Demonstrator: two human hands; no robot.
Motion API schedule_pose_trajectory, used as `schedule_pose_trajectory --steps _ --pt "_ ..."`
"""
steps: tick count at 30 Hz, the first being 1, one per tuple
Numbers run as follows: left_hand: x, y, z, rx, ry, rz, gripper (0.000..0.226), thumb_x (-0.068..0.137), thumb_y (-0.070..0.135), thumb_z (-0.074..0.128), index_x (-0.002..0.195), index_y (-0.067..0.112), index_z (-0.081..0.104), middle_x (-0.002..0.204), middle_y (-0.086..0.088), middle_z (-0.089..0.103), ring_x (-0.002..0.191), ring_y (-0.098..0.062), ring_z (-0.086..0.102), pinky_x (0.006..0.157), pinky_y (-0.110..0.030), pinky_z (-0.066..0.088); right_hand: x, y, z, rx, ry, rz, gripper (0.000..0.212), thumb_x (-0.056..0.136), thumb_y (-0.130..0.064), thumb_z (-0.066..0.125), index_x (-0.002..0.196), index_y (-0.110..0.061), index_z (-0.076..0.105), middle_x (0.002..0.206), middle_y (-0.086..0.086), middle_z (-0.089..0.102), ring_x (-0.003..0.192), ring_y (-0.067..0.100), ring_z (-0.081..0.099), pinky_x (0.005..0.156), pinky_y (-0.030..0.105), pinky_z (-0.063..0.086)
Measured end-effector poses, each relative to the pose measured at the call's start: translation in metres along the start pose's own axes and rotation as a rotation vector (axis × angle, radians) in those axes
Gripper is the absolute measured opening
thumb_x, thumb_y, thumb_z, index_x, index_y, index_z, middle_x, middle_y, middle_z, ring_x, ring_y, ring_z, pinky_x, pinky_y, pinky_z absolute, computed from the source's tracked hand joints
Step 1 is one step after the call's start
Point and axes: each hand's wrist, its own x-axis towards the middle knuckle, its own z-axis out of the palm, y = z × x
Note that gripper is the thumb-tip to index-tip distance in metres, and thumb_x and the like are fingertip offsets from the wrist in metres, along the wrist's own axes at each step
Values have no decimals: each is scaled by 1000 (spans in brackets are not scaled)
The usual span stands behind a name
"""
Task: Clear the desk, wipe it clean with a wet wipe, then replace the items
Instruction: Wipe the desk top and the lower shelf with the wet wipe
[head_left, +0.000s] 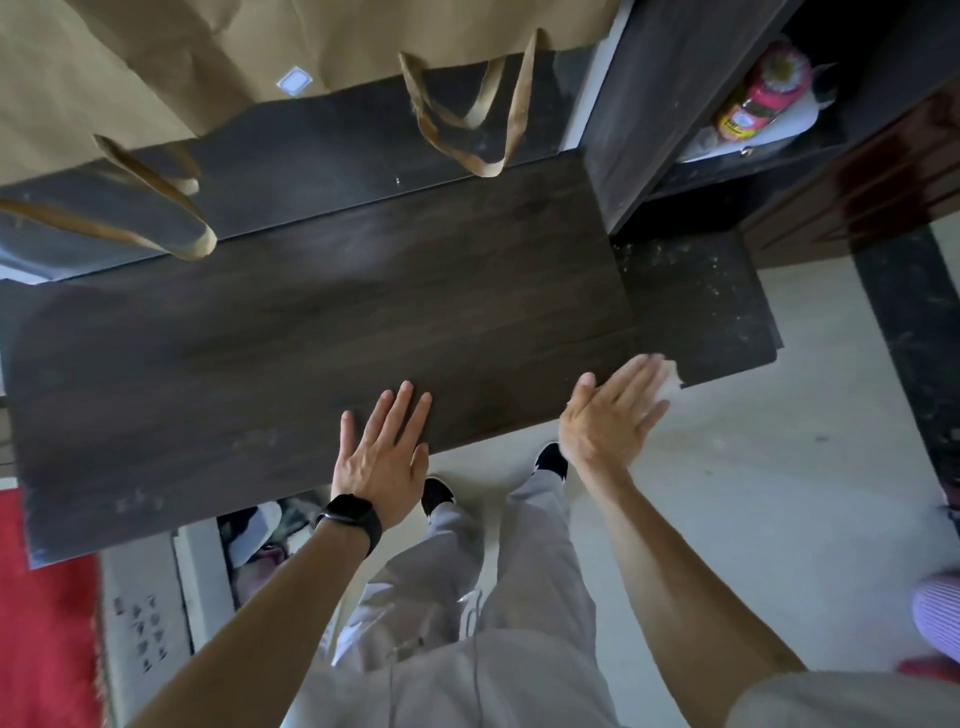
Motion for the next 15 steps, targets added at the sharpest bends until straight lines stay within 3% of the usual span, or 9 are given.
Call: schedule_pose_trajectory --steps 4,9,11,15 --pt "-14 -25 3 -14 -10 -31 63 97 42 26 156 22 22 163 0 18 149 -22 22 115 -59 20 -81 -49 25 -92 -85 -473 69 103 -47 12 155 -7 -8 164 9 -14 151 20 -17 123 47 -5" --pt "-24 -52 4 1 15 -68 64 96 43 25 154 18 28 162 -1 24 147 -23 26 114 -59 22 -98 -83 33 -172 -140 -931 64 105 -44 23 158 -13 6 166 0 -3 152 14 -8 122 50 12" --pt "-26 -59 4 2 9 -62 64 96 44 25 155 19 25 162 0 21 148 -23 24 114 -60 21 -67 -60 26 -222 -103 -853 64 104 -44 23 158 -13 7 166 2 0 153 17 -5 121 53 13" --pt "-27 -58 6 -6 20 -62 65 95 44 25 155 17 27 163 -2 22 148 -25 24 113 -59 22 -7 1 3 -103 -19 -187 69 101 -47 12 157 -8 1 165 16 -4 152 26 -11 121 57 5"
